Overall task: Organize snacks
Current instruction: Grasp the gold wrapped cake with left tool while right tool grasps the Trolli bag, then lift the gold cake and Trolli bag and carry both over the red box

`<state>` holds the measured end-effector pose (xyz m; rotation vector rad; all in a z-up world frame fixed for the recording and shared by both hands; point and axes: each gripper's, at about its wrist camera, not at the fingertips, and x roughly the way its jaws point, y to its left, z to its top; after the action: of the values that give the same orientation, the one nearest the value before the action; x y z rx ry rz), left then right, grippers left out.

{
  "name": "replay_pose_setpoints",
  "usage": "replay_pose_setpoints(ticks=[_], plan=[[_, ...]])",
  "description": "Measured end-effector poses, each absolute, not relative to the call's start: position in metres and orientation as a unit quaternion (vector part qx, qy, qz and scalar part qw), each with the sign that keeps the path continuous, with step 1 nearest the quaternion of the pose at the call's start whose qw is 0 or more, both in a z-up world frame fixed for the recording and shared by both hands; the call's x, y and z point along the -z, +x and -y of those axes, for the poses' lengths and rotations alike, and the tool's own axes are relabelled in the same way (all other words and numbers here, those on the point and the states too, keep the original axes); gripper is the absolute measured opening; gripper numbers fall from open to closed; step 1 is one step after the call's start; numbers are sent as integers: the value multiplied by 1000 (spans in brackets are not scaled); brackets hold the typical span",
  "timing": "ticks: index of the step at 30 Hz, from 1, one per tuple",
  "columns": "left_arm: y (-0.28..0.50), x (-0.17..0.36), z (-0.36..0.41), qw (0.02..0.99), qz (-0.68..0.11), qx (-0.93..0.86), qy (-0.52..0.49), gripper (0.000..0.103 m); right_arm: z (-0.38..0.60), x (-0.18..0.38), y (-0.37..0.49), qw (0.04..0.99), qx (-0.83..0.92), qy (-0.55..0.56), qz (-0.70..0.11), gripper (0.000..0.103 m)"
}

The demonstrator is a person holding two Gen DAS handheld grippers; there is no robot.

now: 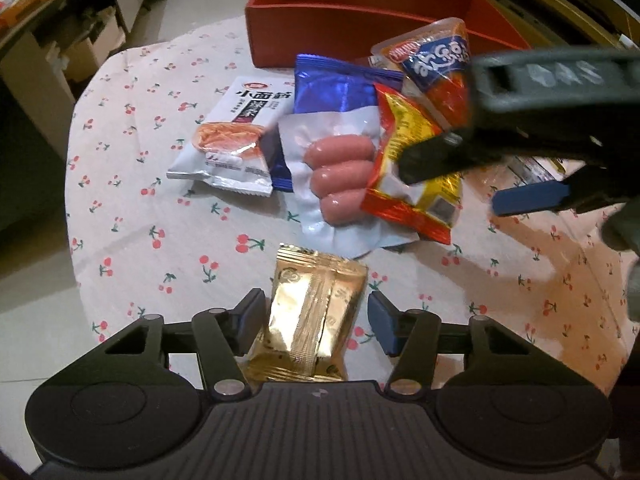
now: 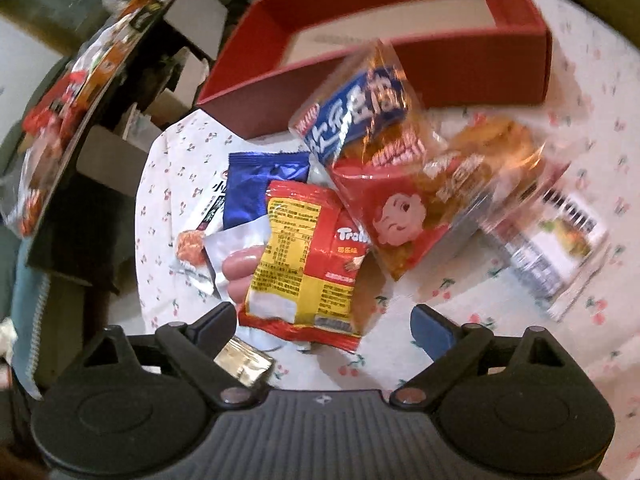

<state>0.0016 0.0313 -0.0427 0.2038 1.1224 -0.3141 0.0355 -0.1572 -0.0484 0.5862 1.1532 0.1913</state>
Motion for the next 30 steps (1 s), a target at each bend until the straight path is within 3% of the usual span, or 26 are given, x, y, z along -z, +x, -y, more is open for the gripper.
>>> replay_pose_setpoints(ticks=[7,9,13,14,17,25,30], plan=[[-2,45,-26,830,-529,141,104,80,140,54,48,802,-84,265,-529,99],[-1,45,-26,831,-529,139,101,81,140,54,50,808,-81,261,-523,95],[0,46,-27,833,-528,119,115,86,139,53,47,816,-95,238,-518,66],[0,46,-28,832,-529,117,115,86,138,53,45,818,-102,226,-519,63],[0,45,-32,831,-532,123,106,82,132,50,39,829,-123,177,-516,61],[-1,40,-32,830,-534,135,90,54,144,33,8,846,-130,122,-503,59],[-1,39,-27,829,-534,132,98,47,156,24,-11,849,-134,121,-496,59]])
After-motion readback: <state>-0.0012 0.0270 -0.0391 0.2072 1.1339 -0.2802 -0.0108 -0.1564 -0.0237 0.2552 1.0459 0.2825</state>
